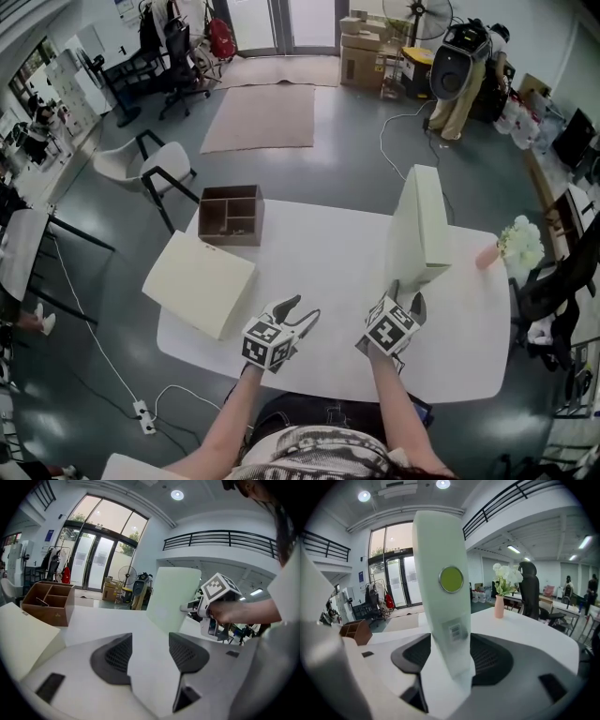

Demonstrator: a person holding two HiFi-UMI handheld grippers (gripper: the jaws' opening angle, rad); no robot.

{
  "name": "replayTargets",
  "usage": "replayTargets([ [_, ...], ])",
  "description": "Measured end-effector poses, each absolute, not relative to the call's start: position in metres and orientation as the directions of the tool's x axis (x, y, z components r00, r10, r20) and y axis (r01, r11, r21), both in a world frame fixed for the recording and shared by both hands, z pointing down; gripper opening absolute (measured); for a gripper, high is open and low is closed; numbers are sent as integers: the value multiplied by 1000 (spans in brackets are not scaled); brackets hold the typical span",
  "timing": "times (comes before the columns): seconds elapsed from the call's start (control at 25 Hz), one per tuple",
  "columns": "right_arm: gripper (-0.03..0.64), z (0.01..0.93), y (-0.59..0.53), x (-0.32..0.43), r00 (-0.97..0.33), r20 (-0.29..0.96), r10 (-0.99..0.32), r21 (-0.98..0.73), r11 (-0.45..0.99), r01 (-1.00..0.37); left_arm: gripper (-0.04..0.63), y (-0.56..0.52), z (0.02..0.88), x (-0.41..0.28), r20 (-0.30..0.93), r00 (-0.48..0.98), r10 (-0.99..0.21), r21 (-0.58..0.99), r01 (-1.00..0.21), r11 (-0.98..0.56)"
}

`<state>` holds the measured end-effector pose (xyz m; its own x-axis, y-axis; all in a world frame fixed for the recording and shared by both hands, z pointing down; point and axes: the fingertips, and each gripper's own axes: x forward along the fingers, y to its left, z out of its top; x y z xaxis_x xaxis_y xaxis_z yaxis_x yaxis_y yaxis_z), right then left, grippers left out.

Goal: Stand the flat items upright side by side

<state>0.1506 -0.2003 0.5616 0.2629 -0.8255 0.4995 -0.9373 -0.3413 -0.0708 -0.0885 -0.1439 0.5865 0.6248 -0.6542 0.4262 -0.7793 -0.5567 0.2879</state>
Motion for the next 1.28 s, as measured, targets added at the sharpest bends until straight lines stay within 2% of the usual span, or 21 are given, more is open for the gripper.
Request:
replayTargets([
  [0.2, 259, 572, -185, 147, 178, 517, -837, -116, -275, -954, 250, -136, 588, -85, 426, 625, -654, 283, -779, -560],
  [0.6, 245, 575, -132, 119, -175, 514, -840, -194, 85, -977, 245, -99, 574, -72, 389, 573, -721, 300, -819, -490],
  [0.96, 245, 578, -73, 69, -499, 475, -725, -285, 410, -866, 245, -29, 561, -80, 388, 480, -787, 286, -874, -392],
  [1.28, 245, 579, -38, 10, -654, 455, -604, -330, 568, -754, 245, 33, 556, -131, 411, 347, -843, 275, -929, -249],
])
